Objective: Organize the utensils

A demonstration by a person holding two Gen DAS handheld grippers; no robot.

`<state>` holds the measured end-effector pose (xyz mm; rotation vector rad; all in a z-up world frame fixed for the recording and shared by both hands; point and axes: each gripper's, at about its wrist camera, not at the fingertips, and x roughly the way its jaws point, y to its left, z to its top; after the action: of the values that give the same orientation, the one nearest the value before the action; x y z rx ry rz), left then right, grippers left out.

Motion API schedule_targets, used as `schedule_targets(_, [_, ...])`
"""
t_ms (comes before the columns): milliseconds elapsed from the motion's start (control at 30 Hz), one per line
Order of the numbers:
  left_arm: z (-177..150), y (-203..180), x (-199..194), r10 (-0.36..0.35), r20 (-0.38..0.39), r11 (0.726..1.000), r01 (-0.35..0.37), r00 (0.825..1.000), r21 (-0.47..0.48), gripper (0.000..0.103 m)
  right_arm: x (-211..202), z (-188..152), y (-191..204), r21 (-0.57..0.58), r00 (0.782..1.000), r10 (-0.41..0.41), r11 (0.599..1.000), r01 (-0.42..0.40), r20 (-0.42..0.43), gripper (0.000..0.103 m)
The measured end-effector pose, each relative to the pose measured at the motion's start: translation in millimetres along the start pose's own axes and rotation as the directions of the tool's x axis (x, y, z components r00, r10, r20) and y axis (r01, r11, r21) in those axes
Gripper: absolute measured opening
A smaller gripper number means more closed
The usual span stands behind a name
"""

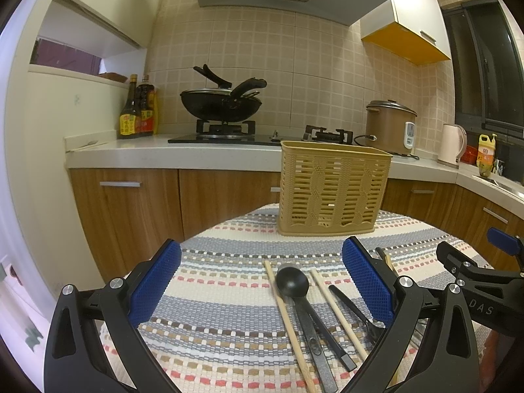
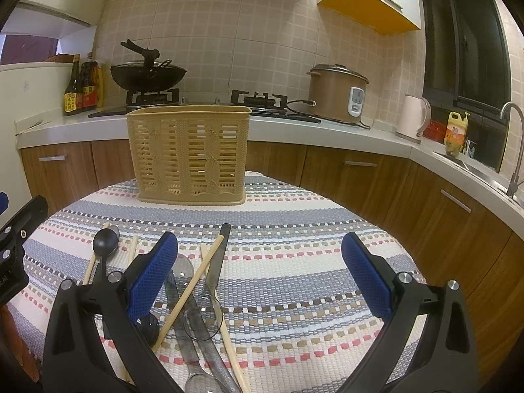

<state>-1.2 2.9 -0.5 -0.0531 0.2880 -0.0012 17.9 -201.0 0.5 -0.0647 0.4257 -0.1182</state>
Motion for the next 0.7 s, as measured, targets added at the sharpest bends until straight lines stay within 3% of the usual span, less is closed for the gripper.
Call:
schedule_targets(433, [0,0,1,-0.005,-0.003,1.0,0.005,1.0,-0.006,0.096,-1,0,-1,0.008,1.0,-0.013,1.0,0.013,-0.001,0.096])
schedule_targets(700, [0,11,16,-0.05,-0.081,0.996,0.044,0.995,-0.072,0.093,3,-1,-5,0.031,1.0,-0.018,0.999,0.019,-0.025,0.096])
